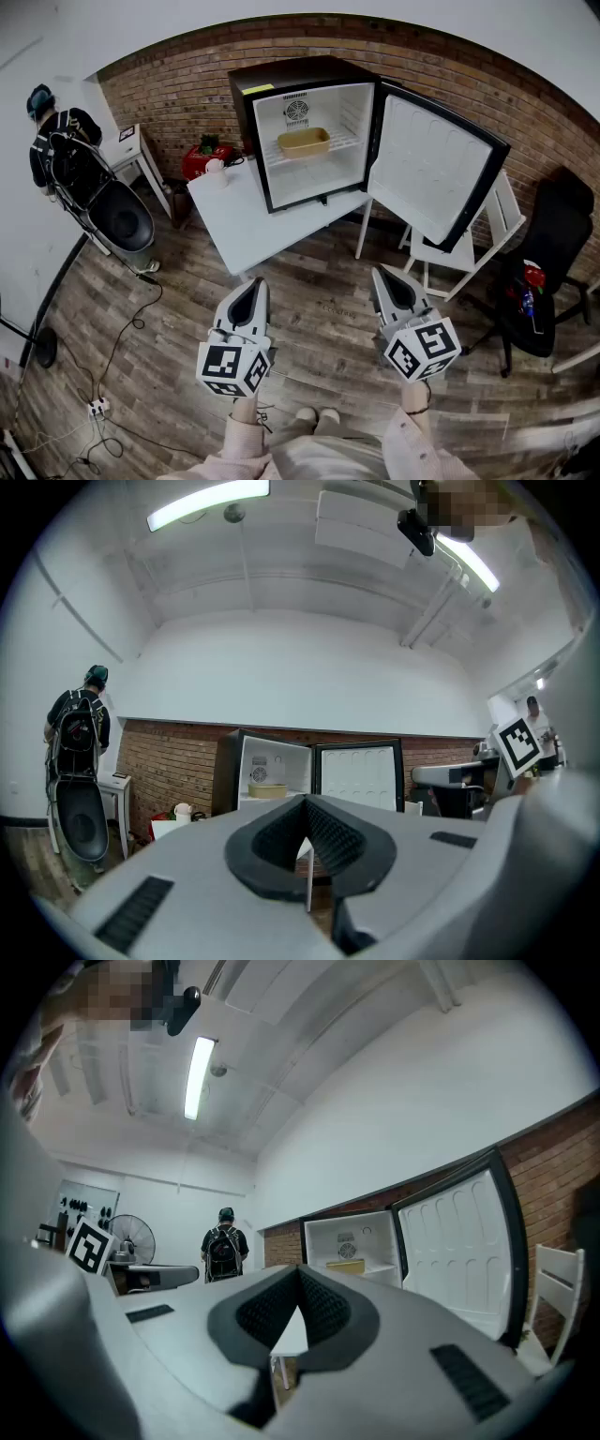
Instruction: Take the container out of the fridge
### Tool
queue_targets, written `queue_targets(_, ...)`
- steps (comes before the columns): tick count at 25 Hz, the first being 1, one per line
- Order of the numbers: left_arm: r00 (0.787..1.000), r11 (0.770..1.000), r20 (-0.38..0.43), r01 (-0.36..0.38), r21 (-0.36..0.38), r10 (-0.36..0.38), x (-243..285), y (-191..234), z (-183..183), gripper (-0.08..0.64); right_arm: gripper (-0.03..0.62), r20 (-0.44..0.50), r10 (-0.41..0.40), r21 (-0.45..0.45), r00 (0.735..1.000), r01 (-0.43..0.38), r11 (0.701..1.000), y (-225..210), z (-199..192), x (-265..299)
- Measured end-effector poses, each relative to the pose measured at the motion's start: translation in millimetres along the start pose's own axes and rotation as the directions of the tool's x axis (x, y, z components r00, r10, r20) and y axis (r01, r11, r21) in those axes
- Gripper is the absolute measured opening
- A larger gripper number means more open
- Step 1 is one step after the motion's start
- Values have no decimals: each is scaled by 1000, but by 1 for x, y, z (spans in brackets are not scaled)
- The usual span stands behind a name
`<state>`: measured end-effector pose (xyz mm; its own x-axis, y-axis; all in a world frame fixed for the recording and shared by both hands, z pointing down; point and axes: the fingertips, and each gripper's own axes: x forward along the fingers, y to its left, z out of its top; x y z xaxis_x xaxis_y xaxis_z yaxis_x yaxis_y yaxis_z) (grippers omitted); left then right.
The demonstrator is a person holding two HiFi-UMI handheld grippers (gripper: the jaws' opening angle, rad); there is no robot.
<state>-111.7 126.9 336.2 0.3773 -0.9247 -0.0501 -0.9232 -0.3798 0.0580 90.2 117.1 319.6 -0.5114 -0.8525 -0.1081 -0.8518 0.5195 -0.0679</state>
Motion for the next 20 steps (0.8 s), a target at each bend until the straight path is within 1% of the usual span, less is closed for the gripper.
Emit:
queue_targets(8,999,1000,-18,-28,2,28,-4,4,-7,-8,2,-24,-27,-20,999,27,999,-18,-7,-11)
queue_targets(11,999,999,-22,-38,-1,38,-3,2,-9,-8,3,-10,-35,-20,999,34,999,-26,-6,-13)
queue_targets(14,999,999,-25,-38,-4,38,2,-4,-11,-8,3,11,-30,7,999,30,1000,-32,-5,-14)
queue_targets(17,999,999,-26,-41,-8,41,4,-11,-14,-8,3,10,-17,9,1000,17,1000,-37,-9,-14)
queue_targets(20,999,999,-26,-46,-9,46,6,-16,-16,-8,19,2,5,27,1000,-5,1000,-39,-13,-13)
